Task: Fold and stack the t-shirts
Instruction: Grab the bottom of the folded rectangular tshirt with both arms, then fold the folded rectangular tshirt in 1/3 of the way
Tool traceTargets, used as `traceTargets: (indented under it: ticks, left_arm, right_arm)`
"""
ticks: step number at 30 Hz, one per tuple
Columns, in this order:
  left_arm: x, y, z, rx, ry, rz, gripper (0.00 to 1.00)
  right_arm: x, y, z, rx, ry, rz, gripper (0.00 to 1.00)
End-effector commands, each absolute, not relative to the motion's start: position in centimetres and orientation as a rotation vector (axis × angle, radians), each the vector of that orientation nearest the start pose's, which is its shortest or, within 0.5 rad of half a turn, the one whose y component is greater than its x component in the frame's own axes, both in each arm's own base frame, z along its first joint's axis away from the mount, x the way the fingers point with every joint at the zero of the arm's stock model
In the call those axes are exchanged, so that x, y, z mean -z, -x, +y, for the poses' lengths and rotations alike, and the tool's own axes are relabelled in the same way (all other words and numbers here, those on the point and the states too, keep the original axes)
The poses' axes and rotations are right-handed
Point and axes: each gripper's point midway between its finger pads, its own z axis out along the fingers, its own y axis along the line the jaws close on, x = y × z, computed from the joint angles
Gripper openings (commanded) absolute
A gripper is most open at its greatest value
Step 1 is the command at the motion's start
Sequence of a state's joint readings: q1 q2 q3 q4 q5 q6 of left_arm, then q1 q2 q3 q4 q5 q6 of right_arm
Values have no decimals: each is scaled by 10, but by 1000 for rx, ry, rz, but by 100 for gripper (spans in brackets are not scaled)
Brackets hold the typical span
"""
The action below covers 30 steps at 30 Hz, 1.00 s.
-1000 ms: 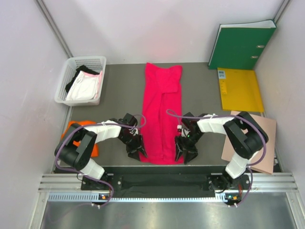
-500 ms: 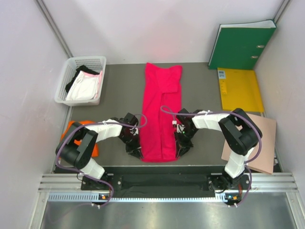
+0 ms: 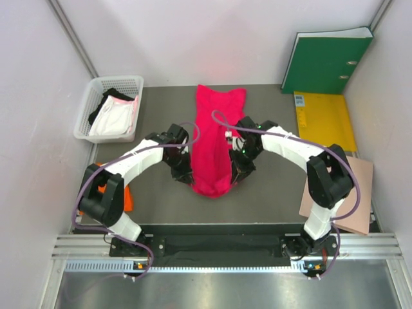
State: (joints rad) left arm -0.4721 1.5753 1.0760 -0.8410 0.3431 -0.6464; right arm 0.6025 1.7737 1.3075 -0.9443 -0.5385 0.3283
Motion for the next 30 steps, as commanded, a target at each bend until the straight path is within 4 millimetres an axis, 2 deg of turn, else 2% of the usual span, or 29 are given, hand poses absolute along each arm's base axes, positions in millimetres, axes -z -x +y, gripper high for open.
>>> traceTargets:
  ticks: [1,3,5,6,8,9,11,12,13,15,16,18,23,26,30]
  left_arm:
    - [-93,-256,-197,613,232,2982,0]
    - [-100,-278,-196,643,258,2926,0]
    - [-97,-294,-195,650,270,2917,0]
    - [-104,-307,-198,667,261,2886,0]
    - [-100,-324,-202,674,250,2874,0]
    - [-109,-337,-207,694,228,2837,0]
    - [-105,-352,-211,686,221,2830,0]
    - [-113,-364,-215,697,211,2798,0]
    - [-106,-371,-216,683,219,2805,0]
    - [-114,-387,-219,696,221,2772,0]
    - [-108,-391,-220,704,239,2783,0]
    - [-112,-403,-224,726,240,2758,0]
    - [-103,-420,-225,743,279,2768,0]
    - [-102,-431,-221,758,312,2755,0]
    - [-102,-450,-220,819,365,2725,0]
  right_arm:
    - [-107,-256,250,-815,501,2989,3]
    - [-108,-276,248,-796,507,2961,3]
    - [-108,-294,239,-788,464,2949,3]
    - [-107,-305,239,-789,461,2938,3]
    - [-106,-320,231,-785,409,2932,3]
    - [-105,-330,229,-787,390,2921,3]
    - [-103,-341,225,-763,370,2905,3]
    - [-102,-350,224,-758,349,2889,3]
    - [-103,-354,223,-757,342,2880,3]
    - [-100,-366,225,-751,317,2863,3]
    - [-99,-369,226,-758,310,2858,3]
    - [-95,-377,231,-781,298,2845,3]
    - [-93,-398,242,-806,266,2799,4]
    - [-95,-415,247,-817,238,2769,5]
    - [-97,-443,245,-830,139,2726,5]
